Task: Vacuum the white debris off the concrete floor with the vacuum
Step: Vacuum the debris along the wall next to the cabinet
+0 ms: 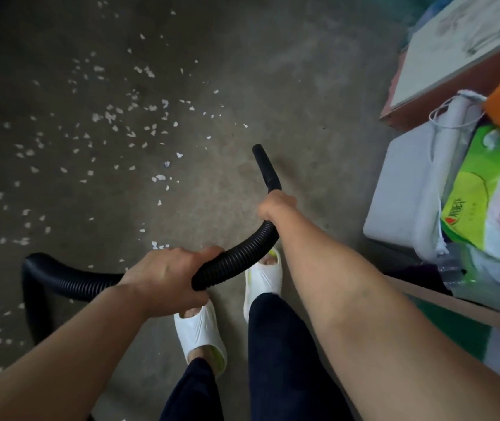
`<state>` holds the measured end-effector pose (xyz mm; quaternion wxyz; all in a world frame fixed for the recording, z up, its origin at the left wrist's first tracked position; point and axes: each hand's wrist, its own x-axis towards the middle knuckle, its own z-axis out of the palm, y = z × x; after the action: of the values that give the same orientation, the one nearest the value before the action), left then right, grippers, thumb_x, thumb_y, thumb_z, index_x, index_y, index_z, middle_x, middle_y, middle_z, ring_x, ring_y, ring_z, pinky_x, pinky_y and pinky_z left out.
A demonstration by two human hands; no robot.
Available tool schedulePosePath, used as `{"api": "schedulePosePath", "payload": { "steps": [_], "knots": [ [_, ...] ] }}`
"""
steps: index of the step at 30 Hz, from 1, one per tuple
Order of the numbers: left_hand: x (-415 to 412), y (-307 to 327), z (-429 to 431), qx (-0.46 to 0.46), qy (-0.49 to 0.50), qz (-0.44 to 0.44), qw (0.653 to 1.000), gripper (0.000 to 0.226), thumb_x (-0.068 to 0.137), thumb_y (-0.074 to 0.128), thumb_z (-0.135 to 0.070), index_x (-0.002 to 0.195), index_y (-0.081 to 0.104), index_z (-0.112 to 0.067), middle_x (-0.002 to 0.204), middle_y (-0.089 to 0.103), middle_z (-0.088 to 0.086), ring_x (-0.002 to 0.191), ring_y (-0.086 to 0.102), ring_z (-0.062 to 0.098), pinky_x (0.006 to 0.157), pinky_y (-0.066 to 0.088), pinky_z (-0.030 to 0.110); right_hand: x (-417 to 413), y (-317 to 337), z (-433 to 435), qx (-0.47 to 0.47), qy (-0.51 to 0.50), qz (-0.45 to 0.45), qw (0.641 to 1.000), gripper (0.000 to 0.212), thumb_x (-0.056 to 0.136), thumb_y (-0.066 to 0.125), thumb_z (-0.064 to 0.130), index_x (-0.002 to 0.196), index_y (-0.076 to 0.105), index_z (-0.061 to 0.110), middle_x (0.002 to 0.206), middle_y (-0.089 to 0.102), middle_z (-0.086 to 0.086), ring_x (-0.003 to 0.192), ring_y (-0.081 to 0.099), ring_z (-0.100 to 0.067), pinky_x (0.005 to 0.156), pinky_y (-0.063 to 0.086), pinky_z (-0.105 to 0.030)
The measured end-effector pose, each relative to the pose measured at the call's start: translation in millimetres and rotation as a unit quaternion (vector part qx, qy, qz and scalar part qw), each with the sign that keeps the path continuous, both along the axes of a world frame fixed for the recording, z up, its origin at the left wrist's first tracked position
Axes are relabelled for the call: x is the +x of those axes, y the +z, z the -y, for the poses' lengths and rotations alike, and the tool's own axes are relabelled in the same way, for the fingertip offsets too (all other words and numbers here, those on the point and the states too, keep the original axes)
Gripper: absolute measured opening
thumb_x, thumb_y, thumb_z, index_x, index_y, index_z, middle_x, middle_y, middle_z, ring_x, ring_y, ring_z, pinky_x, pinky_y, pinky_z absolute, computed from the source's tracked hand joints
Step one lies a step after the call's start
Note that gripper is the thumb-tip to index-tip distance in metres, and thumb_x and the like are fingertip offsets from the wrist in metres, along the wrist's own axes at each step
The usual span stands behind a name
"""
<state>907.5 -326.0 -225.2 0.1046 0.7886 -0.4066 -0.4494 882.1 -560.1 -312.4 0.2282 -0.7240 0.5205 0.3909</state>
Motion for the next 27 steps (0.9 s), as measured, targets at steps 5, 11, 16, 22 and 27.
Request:
{"api": "schedulePosePath", "payload": {
  "steps": [5,11,16,22,27],
  "knots": [
    [21,-9,21,0.001,0.000,-0.006,1.000,0.054,0.065,0.056,-0.037,0.114,0.039,-0.048,0.069,0.055,-0.012,0.063,0.053,0.010,0.053,0.036,0.022,16,-13,16,-0.016,0.038,-0.002,0.999,0.040,0.095,0.045,0.018,0.130,0.053,0.001,0.113,0.057,-0.013,0.111,0.056,-0.027,0.091,0.047,-0.027],
    [47,-9,44,0.013,0.012,-0.021,1.000,0.055,0.065,0.055,-0.033,0.115,0.038,-0.048,0.070,0.055,-0.013,0.067,0.055,0.010,0.052,0.033,0.019,44,-16,36,0.001,-0.026,-0.034,0.999,0.056,0.092,0.055,0.019,0.142,0.039,0.002,0.135,0.043,-0.014,0.109,0.059,-0.028,0.071,0.041,-0.025],
    [75,-8,68,0.011,0.066,-0.021,0.998,0.059,0.064,0.053,-0.034,0.116,0.034,-0.052,0.064,0.053,-0.014,0.062,0.053,0.009,0.055,0.041,0.026,96,-16,61,-0.002,0.045,-0.017,0.999,0.055,0.091,0.057,0.019,0.141,0.041,0.001,0.137,0.042,-0.014,0.113,0.057,-0.027,0.072,0.040,-0.025],
    [94,-16,83,0.007,0.097,-0.027,0.995,0.059,0.063,0.055,-0.034,0.116,0.036,-0.052,0.062,0.054,-0.015,0.058,0.051,0.004,0.053,0.039,0.024,129,-20,77,-0.009,0.169,-0.016,0.986,0.051,0.092,0.051,0.021,0.140,0.044,0.002,0.134,0.047,-0.015,0.118,0.051,-0.027,0.073,0.040,-0.027],
    [83,-14,69,0.018,0.096,-0.036,0.995,0.064,0.061,0.053,-0.037,0.120,0.034,-0.053,0.068,0.057,-0.016,0.062,0.054,0.004,0.050,0.036,0.018,120,-27,62,0.020,0.160,-0.025,0.987,0.053,0.090,0.057,0.017,0.140,0.044,0.002,0.137,0.043,-0.014,0.115,0.056,-0.028,0.077,0.042,-0.027]
  ]
}}
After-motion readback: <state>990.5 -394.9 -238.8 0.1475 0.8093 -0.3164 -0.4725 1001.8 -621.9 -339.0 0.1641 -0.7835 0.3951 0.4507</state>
